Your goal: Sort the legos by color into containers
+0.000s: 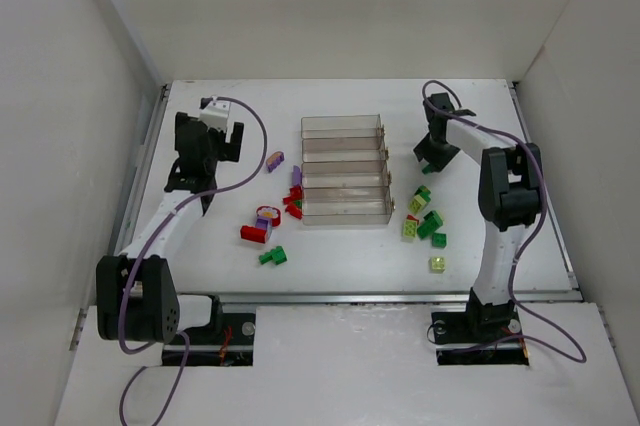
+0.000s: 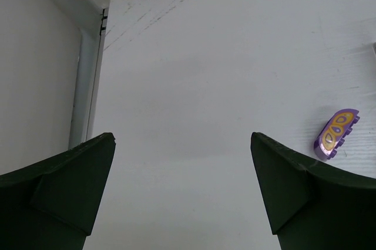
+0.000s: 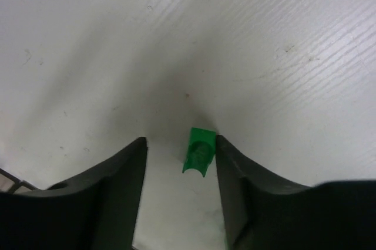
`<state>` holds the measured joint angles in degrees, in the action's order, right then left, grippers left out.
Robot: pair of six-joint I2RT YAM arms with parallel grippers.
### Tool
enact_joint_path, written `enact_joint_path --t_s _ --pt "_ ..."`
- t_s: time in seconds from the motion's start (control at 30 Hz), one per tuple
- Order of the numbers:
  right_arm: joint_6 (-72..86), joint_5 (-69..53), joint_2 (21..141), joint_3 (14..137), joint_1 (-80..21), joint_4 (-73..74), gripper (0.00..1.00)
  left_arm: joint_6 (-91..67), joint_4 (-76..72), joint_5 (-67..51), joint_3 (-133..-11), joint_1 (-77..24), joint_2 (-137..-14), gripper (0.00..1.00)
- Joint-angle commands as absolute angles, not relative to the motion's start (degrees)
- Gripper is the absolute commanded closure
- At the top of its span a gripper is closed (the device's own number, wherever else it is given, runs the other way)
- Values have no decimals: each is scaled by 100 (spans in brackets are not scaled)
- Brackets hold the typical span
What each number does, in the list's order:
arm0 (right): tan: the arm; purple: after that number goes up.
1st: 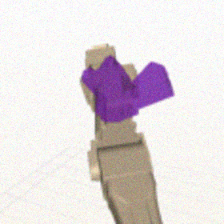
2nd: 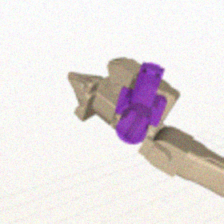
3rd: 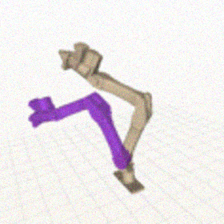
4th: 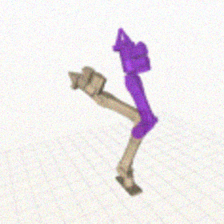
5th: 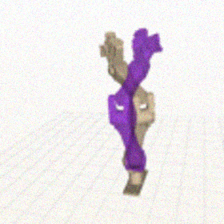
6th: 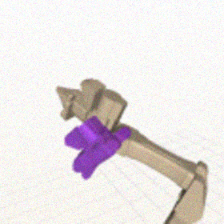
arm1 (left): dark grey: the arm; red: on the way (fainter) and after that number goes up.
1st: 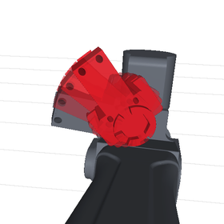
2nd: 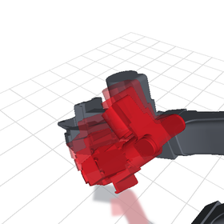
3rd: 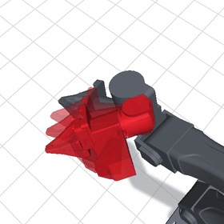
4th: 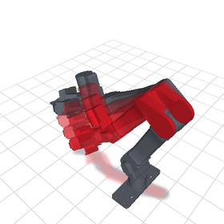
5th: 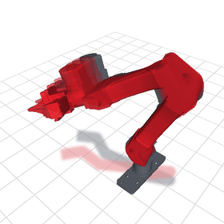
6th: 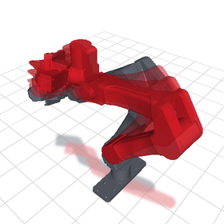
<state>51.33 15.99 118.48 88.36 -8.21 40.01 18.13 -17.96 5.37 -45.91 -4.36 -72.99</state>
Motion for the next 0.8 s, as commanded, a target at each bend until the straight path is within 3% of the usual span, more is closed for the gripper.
enact_joint_path --t_s 0.0,0.13,0.2,0.23,0.6,0.77 --pt "5203 1617 11883 8956 -773 4131 49 1846 -2162 659 -4482 -413 -7058 0" --pt "5028 1617 11936 9009 -773 4131 74 1846 -2101 659 -4430 -413 -7058 0" --pt "4809 1617 11988 9140 -773 4131 95 1846 -2101 659 -4430 -361 -7005 0" --pt "4721 1617 11988 9141 -773 4131 100 1776 -2153 659 -4430 -360 -7005 0" --pt "2454 2610 11119 10213 -2071 3140 100 2127 -2259 -149 -4035 -308 -6847 3" --pt "1969 2470 11555 10527 -2742 2224 100 2268 -2145 -431 -3964 -308 -6847 3"
